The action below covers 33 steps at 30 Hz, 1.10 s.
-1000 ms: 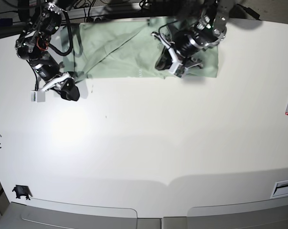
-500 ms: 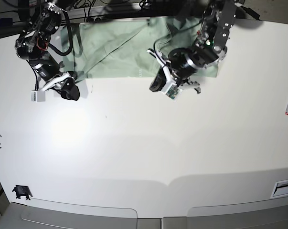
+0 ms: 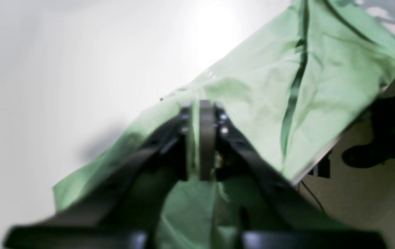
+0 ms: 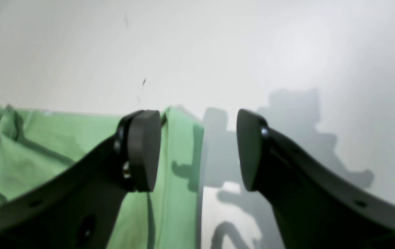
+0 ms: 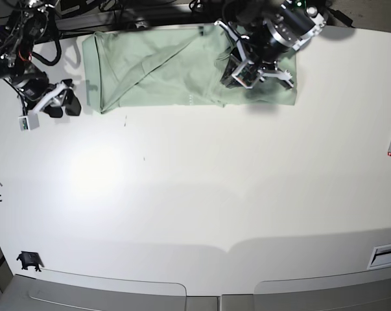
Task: Fold the T-shirt properly
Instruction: 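Fold the hem end further toward the right gripper with the left gripper, then grasp the collar end of the folded shirt with the right gripper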
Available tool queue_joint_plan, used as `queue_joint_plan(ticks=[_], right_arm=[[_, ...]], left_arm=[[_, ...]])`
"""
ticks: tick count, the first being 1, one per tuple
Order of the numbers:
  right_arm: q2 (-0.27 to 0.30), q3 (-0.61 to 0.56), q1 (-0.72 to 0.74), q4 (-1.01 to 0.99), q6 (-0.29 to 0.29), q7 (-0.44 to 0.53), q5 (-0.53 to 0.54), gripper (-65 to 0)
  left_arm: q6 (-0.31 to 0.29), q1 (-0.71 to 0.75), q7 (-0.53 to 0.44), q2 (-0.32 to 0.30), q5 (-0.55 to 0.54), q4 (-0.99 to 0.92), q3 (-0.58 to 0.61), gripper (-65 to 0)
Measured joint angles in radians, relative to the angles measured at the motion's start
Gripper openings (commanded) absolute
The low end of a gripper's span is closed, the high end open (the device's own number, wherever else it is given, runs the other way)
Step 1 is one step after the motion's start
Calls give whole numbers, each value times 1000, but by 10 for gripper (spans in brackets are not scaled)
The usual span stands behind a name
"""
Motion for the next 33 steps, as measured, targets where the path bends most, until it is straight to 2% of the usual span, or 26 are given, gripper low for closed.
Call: queue_joint_plan(ticks=[3,10,17,22,24,27,33], right_arm=[[-5,-1,-33,-15,0,-10,28,-322],[-4,-2,-56,-128,0,-22,43,-322],[-4,-2,-54,-249,0,-48,247,-322],[-4,-2,-40,-346,-2,-93,327,-322],[-4,-2,-40,-367,-3,-124,411,-322],[-5,-2,-40,-388,-3,-223,518,-322],[-62,-1,-40,-400,-2,-251,522,-322]], left_arm=[[56,0,0,0,1,0,0,-518],[60,0,0,0,1,0,0,-518],[60,2,-1,0,1,0,0,-518],[60,2,-1,0,1,0,0,-518],[60,2,-1,0,1,0,0,-518],[60,2,-1,0,1,0,0,-518],[60,2,-5,0,0,0,0,-518]])
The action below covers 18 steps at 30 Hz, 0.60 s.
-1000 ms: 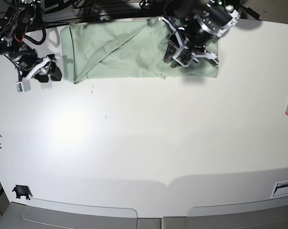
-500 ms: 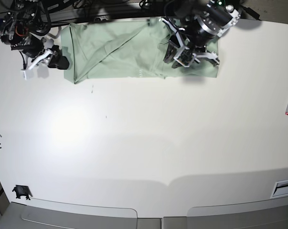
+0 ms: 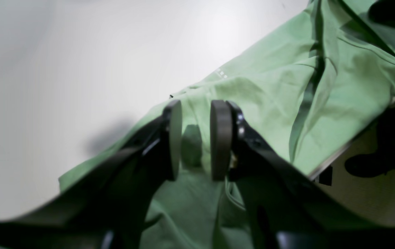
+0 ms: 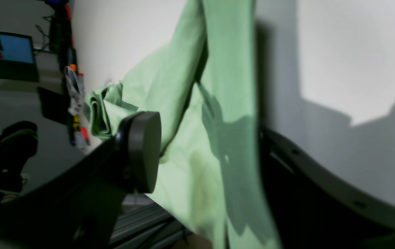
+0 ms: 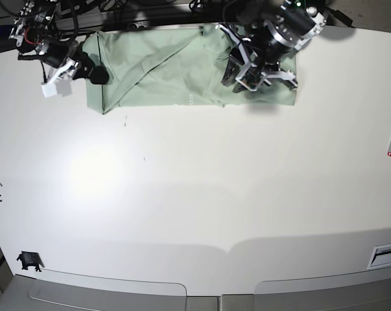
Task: Fold the T-shirt properly
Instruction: 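Grasp the collar end of the folded shirt with the right gripper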
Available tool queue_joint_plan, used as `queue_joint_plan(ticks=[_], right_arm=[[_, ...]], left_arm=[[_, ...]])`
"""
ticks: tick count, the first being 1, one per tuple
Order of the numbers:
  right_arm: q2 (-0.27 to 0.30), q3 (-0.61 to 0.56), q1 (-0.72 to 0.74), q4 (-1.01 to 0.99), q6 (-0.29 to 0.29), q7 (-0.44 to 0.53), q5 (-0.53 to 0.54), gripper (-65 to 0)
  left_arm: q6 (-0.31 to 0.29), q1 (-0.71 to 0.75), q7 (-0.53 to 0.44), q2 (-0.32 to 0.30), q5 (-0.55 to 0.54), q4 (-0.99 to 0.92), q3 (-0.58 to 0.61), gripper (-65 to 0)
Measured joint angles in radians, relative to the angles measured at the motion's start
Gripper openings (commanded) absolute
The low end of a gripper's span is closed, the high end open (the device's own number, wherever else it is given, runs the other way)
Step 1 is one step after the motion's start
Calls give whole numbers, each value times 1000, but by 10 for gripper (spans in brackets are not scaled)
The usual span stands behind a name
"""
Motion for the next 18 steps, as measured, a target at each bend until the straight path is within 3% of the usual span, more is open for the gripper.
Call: queue_joint_plan(ticks=[8,18], right_arm=[[-24,1,3,1,2,61,-106,-322],[-33,-60,5,2,2,66,-81,-322]], left_arm=[[3,0,0,0,0,0,0,-518],[3,0,0,0,0,0,0,-518]])
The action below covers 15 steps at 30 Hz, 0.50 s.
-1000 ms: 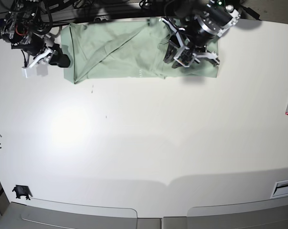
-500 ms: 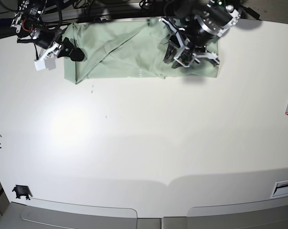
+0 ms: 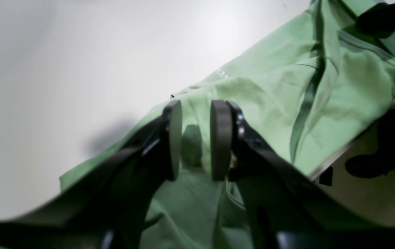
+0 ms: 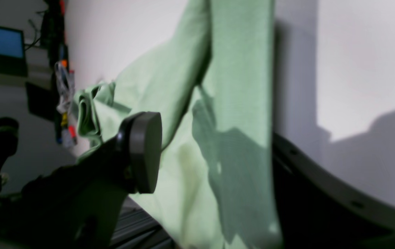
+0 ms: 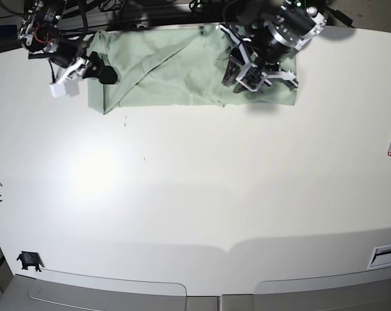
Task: Fold the T-shirt properly
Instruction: 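Grasp the collar end of the folded shirt with the right gripper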
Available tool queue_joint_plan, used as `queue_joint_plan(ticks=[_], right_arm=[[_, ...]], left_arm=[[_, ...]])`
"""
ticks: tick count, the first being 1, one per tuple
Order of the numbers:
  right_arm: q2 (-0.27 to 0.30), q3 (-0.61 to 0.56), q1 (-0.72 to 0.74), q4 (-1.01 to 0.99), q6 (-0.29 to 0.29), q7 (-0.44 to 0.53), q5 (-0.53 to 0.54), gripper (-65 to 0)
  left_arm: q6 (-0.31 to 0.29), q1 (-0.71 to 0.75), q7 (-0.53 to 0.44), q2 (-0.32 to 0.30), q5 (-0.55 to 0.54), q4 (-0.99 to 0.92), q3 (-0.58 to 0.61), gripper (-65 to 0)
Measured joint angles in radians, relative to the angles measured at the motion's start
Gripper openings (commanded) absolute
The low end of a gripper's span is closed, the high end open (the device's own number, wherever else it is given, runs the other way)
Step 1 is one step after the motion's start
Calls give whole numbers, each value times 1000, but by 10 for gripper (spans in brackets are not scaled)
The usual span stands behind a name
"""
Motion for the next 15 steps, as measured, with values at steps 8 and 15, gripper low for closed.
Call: queue_joint_plan(ticks=[8,15], right_arm=[[-4,-83,1,6,15,-3,-24,-554],[-4,-83,1,6,15,15,-24,-650]], left_arm=[[0,0,0,0,0,0,0,-518],[0,0,0,0,0,0,0,-518]])
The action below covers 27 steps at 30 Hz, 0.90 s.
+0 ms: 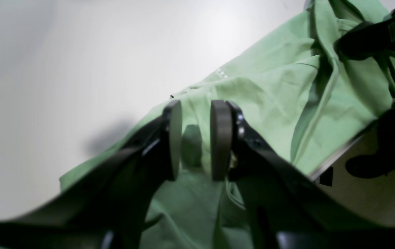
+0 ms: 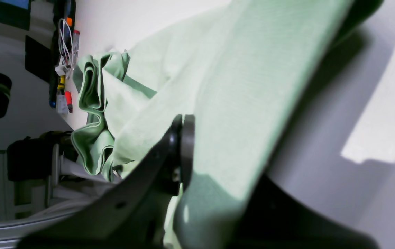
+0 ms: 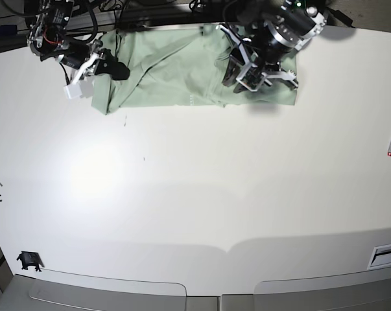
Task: Fold the T-shirt properly
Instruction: 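Grasp the collar end of the folded shirt with the right gripper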
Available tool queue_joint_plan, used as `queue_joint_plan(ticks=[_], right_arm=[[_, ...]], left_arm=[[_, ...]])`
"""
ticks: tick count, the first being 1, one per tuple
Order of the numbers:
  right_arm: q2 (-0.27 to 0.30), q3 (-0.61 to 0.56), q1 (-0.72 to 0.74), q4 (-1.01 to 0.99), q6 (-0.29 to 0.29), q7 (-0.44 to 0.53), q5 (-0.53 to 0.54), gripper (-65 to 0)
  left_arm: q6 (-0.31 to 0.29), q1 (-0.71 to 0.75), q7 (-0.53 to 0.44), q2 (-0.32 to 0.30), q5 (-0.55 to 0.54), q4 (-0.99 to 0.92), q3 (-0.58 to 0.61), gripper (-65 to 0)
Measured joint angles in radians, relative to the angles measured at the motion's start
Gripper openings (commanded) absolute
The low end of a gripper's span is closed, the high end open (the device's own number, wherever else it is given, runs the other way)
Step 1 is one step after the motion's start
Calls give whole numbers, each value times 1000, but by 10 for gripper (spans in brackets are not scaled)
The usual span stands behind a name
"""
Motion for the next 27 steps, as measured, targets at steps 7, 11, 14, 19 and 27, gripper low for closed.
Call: queue_joint_plan(ticks=[7,11,14,19,27], right_arm=[[0,0,0,0,0,0,0,-650],[0,0,0,0,0,0,0,-650],[0,0,0,0,0,0,0,-650],[0,0,0,0,0,0,0,-650],[0,0,0,0,0,0,0,-650]], left_arm=[[0,0,0,0,0,0,0,-519],[0,0,-6,0,10,0,0,-532],[-1,0,-18,0,114,0,0,-607],[119,0,-19,0,213,0,0,-650],[169,0,-17,0,258,0,-1,-650]])
